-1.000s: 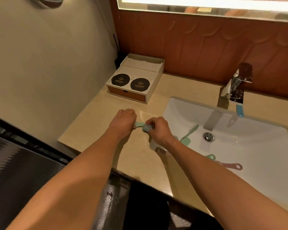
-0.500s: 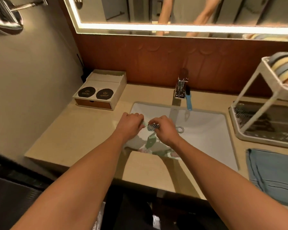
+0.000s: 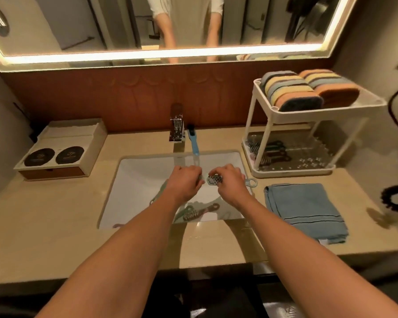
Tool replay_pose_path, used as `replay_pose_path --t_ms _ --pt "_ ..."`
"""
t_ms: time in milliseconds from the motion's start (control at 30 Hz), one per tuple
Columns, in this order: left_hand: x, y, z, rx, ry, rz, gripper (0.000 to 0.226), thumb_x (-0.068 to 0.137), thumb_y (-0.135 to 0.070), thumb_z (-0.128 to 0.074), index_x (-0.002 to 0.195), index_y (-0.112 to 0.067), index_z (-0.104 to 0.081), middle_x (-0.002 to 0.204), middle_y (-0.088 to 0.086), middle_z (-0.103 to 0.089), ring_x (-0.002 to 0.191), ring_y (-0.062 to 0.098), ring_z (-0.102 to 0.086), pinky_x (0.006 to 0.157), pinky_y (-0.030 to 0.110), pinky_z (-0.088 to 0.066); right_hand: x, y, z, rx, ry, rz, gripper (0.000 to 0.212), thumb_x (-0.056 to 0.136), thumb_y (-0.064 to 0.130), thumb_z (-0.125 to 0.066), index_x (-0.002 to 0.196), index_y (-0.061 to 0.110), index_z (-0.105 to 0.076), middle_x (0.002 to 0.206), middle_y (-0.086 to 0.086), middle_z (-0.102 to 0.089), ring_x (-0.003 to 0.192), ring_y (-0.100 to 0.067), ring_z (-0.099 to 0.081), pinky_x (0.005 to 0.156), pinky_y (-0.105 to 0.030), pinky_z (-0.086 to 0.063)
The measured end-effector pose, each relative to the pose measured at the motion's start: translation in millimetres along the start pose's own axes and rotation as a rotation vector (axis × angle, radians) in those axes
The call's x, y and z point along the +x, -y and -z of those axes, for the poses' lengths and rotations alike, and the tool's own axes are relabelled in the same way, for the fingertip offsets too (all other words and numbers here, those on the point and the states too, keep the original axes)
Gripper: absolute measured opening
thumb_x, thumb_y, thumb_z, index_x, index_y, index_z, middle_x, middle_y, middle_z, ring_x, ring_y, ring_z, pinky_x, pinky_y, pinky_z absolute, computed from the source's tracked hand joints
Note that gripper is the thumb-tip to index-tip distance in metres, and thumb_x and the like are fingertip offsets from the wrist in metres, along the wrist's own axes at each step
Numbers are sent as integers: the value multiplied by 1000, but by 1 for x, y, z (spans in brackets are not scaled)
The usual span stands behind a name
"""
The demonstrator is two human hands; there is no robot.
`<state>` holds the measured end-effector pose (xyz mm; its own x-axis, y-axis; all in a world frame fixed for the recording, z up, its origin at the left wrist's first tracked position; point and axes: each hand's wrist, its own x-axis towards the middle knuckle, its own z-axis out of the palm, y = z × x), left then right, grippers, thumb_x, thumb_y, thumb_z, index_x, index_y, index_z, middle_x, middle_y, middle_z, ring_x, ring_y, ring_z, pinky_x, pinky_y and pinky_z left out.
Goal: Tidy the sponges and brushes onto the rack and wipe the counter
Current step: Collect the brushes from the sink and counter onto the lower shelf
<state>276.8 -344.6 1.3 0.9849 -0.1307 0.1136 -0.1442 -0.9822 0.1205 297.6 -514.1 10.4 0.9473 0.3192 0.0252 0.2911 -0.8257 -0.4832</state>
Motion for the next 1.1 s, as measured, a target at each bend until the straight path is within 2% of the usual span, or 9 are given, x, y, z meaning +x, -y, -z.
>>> replay_pose_path --t_ms 267,433,600,800,967,1100 --pt "36 -70 -13 -14 3 -126 20 102 -35 -48 107 -18 -57 105 5 -64 94 30 -59 90 43 -38 -1 -68 34 -17 -111 -113 48 91 -3 -61 119 37 -67 126 1 -55 122 -25 -43 101 -37 -33" --pt "53 -99 -21 2 27 -187 21 102 -35 -46 107 -18 -57 105 6 -64 93 30 -58 88 43 -38 1 -107 61 -71 -98 -157 46 88 3 -67 122 33 -67 126 0 -54 120 -25 -42 101 -38 -33" --pt "64 -112 -26 18 25 -223 21 103 -35 -44 105 -18 -56 102 6 -64 91 28 -58 88 42 -38 16 -129 72 -202 -172 -146 53 88 -7 -59 120 35 -67 126 0 -57 119 -23 -46 93 -38 -30" --pt "84 -130 -33 16 15 -261 20 103 -36 -46 108 -19 -57 105 5 -65 93 25 -58 88 40 -38 54 -143 71 -196 -102 -154 49 92 1 -60 126 36 -65 122 -5 -62 117 -26 -50 97 -40 -36" --pt "95 -138 -45 46 27 -270 20 104 -35 -47 111 -19 -57 110 6 -65 97 27 -59 90 41 -38 73 -151 66 -204 10 -216 47 94 4 -58 129 35 -64 121 -7 -65 117 -29 -55 102 -41 -33" --pt "98 -145 -52 21 24 -277 22 104 -36 -45 109 -19 -57 108 6 -65 96 26 -59 90 40 -38 74 -157 59 -140 54 -243 38 96 9 -53 126 26 -67 123 -10 -65 117 -32 -54 105 -41 -38"
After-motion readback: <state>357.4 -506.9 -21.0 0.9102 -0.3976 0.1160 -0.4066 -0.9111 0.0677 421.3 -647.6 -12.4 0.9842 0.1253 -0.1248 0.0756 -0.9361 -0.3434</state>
